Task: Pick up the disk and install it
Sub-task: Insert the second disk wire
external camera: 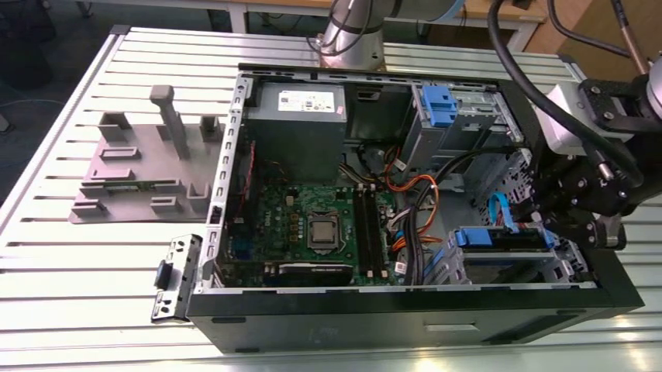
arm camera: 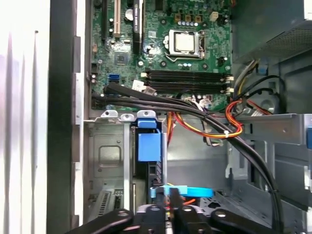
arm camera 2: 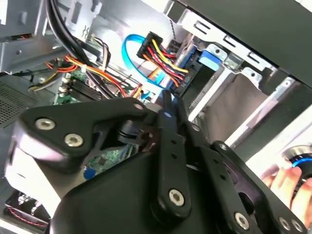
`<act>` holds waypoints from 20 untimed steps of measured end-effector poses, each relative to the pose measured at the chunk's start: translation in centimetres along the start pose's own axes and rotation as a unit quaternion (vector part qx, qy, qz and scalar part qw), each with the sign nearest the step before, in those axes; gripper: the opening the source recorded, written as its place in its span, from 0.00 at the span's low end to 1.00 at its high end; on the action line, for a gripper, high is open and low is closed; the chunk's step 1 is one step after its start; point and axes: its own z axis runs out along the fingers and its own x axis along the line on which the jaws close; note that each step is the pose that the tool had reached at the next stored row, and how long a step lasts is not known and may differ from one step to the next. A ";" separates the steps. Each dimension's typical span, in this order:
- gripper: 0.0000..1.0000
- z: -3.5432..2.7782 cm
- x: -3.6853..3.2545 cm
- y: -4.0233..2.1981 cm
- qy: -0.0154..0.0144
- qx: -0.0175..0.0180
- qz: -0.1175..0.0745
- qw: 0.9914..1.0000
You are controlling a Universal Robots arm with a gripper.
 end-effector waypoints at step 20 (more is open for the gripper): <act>0.10 1.54 0.71 -0.10 -0.003 -0.003 -0.001 1.000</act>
